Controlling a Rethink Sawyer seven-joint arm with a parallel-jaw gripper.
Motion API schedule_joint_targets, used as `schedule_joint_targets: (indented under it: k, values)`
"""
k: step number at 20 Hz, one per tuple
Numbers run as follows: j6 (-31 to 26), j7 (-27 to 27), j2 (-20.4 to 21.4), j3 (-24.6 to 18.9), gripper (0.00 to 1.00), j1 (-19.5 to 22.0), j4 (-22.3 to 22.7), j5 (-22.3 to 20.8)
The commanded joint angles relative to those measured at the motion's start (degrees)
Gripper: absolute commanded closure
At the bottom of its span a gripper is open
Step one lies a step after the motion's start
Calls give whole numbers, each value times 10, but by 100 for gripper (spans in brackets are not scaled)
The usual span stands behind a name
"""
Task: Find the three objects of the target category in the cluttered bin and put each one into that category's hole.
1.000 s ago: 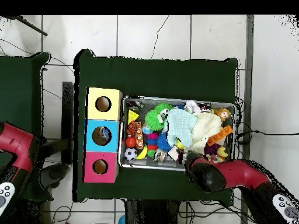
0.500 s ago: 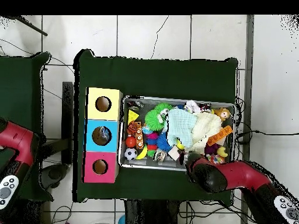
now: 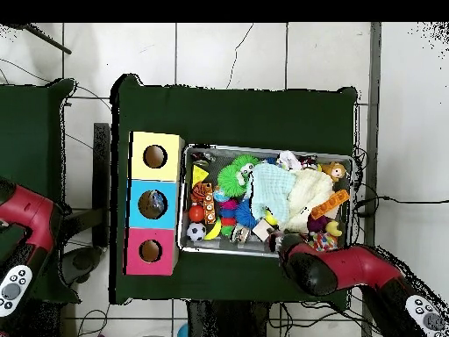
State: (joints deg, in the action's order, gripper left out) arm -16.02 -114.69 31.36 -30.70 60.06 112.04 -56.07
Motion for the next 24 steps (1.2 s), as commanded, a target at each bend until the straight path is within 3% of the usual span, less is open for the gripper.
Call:
schedule_joint_targets:
  k: [1, 14, 23, 24]
  values:
    - [48, -13, -45, 66, 0, -30, -45, -81]
    - [127, -20, -76, 139, 0, -75, -65, -69]
    - [116, 16, -82, 129, 0, -59, -62, -51]
    - [117, 17, -82, 128, 100, -58, -62, -50]
